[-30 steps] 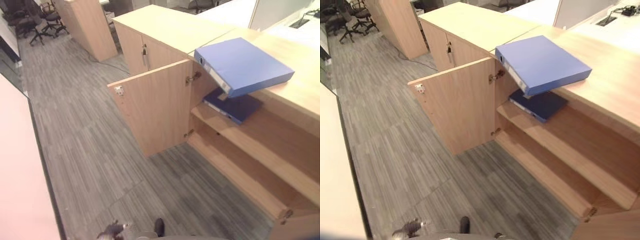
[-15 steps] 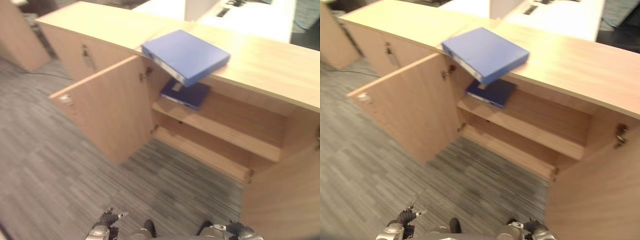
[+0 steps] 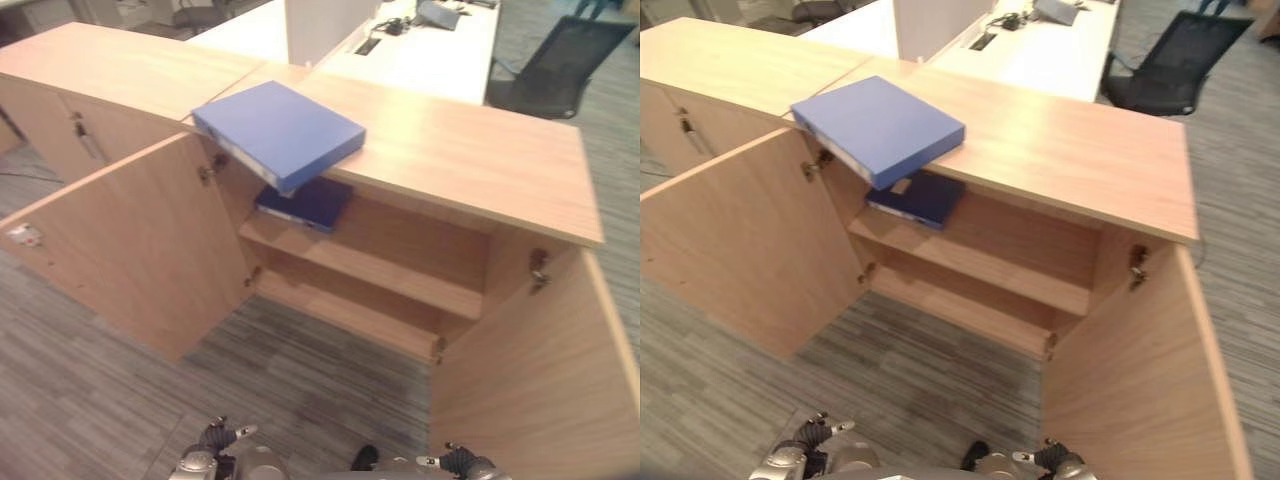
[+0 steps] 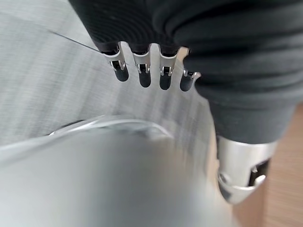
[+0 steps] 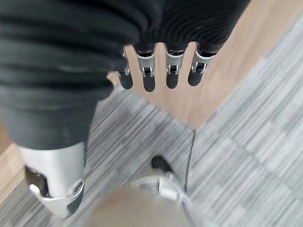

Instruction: Put the empty folder in the office cabinet

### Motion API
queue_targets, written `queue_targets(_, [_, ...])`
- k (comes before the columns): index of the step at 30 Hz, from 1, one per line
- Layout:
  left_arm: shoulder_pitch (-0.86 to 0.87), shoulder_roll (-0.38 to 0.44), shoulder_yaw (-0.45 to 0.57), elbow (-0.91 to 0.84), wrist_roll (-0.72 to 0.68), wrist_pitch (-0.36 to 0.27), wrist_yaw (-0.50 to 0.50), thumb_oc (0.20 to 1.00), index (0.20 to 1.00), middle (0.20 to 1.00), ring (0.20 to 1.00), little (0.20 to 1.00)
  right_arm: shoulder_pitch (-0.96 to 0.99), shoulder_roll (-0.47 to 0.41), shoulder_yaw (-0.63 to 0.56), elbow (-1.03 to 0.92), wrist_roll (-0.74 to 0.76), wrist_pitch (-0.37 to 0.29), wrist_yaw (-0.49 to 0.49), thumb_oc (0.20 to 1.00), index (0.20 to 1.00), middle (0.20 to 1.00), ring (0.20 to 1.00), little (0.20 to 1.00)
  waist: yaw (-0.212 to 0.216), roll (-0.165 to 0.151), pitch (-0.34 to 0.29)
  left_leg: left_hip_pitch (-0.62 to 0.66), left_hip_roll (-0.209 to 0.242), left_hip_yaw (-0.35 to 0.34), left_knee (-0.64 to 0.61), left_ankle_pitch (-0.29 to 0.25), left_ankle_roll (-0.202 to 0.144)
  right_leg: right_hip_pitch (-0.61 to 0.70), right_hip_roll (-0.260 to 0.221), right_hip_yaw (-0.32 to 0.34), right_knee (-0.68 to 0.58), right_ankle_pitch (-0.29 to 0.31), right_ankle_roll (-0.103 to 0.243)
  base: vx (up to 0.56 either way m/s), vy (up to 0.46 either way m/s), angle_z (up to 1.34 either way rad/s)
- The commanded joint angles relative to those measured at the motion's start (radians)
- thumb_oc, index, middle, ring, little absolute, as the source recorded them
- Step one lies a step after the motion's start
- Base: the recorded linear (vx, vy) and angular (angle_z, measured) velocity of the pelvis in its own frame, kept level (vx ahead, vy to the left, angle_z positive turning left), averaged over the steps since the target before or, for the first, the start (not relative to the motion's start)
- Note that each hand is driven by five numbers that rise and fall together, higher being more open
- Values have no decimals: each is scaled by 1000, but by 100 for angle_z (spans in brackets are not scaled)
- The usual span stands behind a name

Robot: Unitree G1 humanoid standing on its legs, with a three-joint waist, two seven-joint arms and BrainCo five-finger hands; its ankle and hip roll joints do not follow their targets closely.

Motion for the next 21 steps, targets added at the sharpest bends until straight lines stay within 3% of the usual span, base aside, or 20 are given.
queue_targets(1, [-9, -9, 33, -56, -29, -11, 2, 1000, 1000, 1000, 1000, 1000, -47, -44, 3, 33, -1, -1, -2, 1000, 1000, 1000, 1000, 1000, 20, -12, 51, 113, -51, 30, -315, -115, 36, 65, 2, 31, -102, 43, 142, 152, 169, -66])
queue_targets(3, [6, 4, 48, -70, -54, -13, 11, 1000, 1000, 1000, 1000, 1000, -47, -74, -5, 13, -1, -7, -2, 1000, 1000, 1000, 1000, 1000, 26, 12, 43, 164, 22, -71, -626, 29, -26, 67, -20, 83, -76, 14, 164, 196, 271, -62])
queue_targets(4, [6, 3, 48, -69, -54, -13, 11, 1000, 1000, 1000, 1000, 1000, -47, -74, -5, 13, -1, -6, -2, 1000, 1000, 1000, 1000, 1000, 27, 12, 44, 169, 22, -69, -632, 33, -27, 68, -19, 83, -76, 13, 163, 145, 244, -34])
queue_targets(6, [2, -1, 50, -56, -63, -16, 20, 1000, 1000, 1000, 1000, 1000, -44, -83, -15, 13, 1, -5, -2, 1000, 1000, 1000, 1000, 1000, 21, 28, 42, 169, 57, -114, -713, 105, -42, 60, -42, 98, -61, 14, 170, 87, 277, -40])
queue_targets(8, [-6, -8, 48, -39, -69, -21, 29, 1000, 1000, 1000, 1000, 1000, -30, -90, -29, 19, 6, -3, -1, 1000, 1000, 1000, 1000, 1000, 15, 48, 39, 171, 65, -177, -765, 131, -63, 67, -62, 122, -51, 8, 186, 147, 371, -26])
queue_targets(10, [-9, -17, 47, -35, -84, -29, 34, 1000, 1000, 1000, 1000, 1000, -16, -91, -43, 27, 7, -2, 1, 1000, 1000, 1000, 1000, 1000, 9, 67, 21, 182, 52, -225, -776, 104, -76, 71, -86, 135, -50, 13, 204, 176, 406, -34])
queue_targets(12, [-12, -28, 36, -39, -94, -28, 35, 1000, 1000, 1000, 1000, 1000, 5, -91, -72, 46, 0, 5, 4, 1000, 1000, 1000, 1000, 1000, -6, 87, 5, 184, 27, -214, -772, 71, -87, 85, -129, 122, -58, 30, 229, 179, 554, -30])
queue_targets(13, [-14, -22, 27, -74, -93, -26, 31, 1000, 1000, 1000, 1000, 1000, 10, -89, -93, 56, 9, 10, 4, 1000, 1000, 1000, 1000, 1000, -8, 81, 1, 181, -17, -208, -749, 30, -72, 79, -183, 125, -61, 74, 252, 121, 474, 11])
queue_targets(14, [-14, -21, 27, -74, -93, -26, 31, 1000, 1000, 1000, 1000, 1000, 10, -89, -93, 56, 9, 10, 4, 1000, 1000, 1000, 1000, 1000, -10, 79, -1, 176, -19, -209, -748, 31, -71, 77, -185, 124, -61, 75, 252, 109, 678, 26])
queue_targets(15, [-16, -9, 23, -109, -91, -25, 25, 1000, 1000, 1000, 1000, 1000, 13, -81, -119, 51, 29, 13, 6, 1000, 1000, 1000, 1000, 1000, -6, 70, 4, 179, -72, -183, -725, -20, -42, 59, -246, 133, -57, 126, 277, 31, 355, 23])
queue_targets(16, [-16, -9, 23, -109, -91, -25, 25, 1000, 1000, 1000, 1000, 1000, 13, -81, -119, 51, 29, 13, 6, 1000, 1000, 1000, 1000, 1000, -7, 69, 2, 175, -75, -184, -725, -19, -40, 57, -247, 132, -58, 127, 277, 33, 527, 7])
queue_targets(19, [-18, 9, 28, -135, -85, -26, 24, 1000, 1000, 1000, 1000, 1000, 9, -74, -144, 22, 58, 15, -1, 1000, 1000, 1000, 1000, 1000, -4, 47, 9, 162, -167, -139, -672, -89, 12, 15, -342, 139, -44, 254, 307, 1, 459, -18])
queue_targets(21, [-20, 18, 35, -140, -85, -24, 28, 1000, 1000, 1000, 1000, 1000, -2, -67, -143, 8, 70, 14, -1, 1000, 1000, 1000, 1000, 1000, 7, 47, 20, 151, -199, -112, -644, -113, 40, -23, -376, 122, -14, 291, 294, -14, 441, -27])
